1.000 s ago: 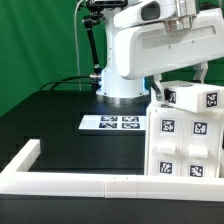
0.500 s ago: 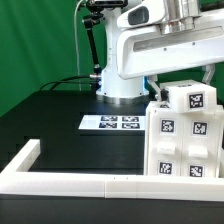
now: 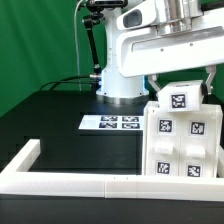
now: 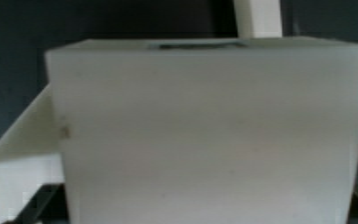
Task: Assemble cabinet
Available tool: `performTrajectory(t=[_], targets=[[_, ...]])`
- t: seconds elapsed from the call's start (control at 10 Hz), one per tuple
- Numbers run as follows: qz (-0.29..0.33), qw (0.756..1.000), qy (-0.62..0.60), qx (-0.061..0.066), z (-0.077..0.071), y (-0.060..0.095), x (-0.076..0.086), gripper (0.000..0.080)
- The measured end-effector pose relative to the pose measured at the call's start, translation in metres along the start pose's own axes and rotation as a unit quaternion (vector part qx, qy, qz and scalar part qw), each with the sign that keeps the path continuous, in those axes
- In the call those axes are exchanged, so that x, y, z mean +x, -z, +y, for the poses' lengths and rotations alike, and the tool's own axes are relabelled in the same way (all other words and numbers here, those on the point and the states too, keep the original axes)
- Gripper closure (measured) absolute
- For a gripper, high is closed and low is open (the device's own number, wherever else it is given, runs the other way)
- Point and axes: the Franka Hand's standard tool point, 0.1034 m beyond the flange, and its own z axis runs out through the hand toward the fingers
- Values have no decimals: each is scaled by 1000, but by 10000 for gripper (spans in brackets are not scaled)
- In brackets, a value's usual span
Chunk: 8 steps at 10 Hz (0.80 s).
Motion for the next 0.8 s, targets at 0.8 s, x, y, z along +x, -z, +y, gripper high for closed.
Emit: performTrajectory(t=[0.8], targets=[[-5,961,-276,10,-7,-3,-4,231]])
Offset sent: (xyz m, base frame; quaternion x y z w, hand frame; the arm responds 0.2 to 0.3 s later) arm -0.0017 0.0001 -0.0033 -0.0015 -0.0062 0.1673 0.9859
